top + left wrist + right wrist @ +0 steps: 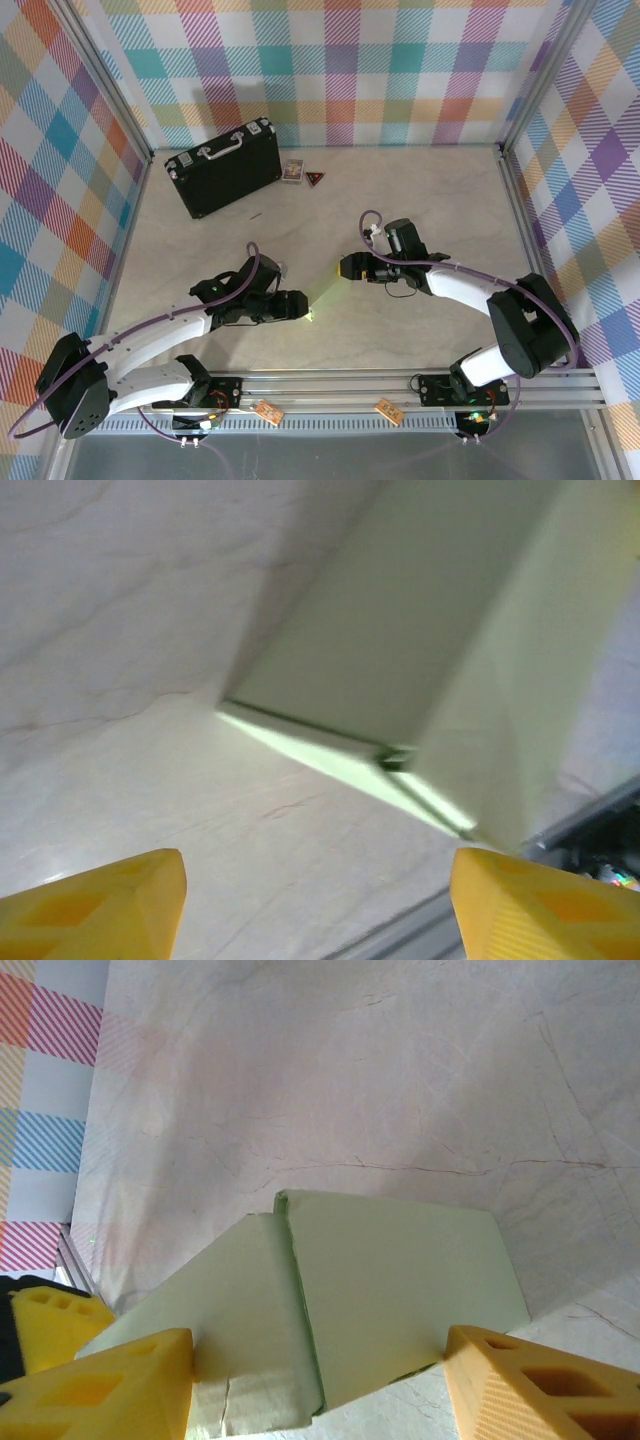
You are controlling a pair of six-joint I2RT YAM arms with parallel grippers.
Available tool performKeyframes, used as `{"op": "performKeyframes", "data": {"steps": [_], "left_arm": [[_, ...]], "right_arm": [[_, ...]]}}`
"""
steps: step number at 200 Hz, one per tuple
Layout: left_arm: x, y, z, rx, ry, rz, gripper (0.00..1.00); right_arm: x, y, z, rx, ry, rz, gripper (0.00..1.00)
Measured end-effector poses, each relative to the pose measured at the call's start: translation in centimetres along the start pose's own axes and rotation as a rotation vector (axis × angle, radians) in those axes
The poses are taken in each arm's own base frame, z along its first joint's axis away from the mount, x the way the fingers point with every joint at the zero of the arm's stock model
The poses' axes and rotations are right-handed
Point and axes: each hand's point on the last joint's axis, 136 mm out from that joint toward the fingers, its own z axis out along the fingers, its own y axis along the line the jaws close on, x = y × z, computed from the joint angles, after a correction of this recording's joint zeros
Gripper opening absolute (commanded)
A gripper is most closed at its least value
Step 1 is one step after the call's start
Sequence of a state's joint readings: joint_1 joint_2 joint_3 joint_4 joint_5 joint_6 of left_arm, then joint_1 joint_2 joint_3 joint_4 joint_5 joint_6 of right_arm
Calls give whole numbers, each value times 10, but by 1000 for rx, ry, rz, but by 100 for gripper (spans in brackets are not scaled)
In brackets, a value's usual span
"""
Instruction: Fold the paper box
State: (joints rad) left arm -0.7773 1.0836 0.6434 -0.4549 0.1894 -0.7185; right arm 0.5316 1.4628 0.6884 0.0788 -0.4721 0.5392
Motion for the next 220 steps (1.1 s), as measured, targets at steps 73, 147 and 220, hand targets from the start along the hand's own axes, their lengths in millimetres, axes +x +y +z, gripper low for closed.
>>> {"op": "performKeyframes", "data": {"steps": [73, 147, 220], "left_arm": [[-3, 13, -4, -60, -38, -25, 65], [-17, -17, -21, 76, -110, 1, 72], [-17, -5, -2, 11, -83, -8, 68]], "right_arm": [[0, 0, 0, -1, 0, -1, 64], [0, 0, 0, -2, 0, -2, 64], [0, 0, 0, -2, 1, -4, 64]]}}
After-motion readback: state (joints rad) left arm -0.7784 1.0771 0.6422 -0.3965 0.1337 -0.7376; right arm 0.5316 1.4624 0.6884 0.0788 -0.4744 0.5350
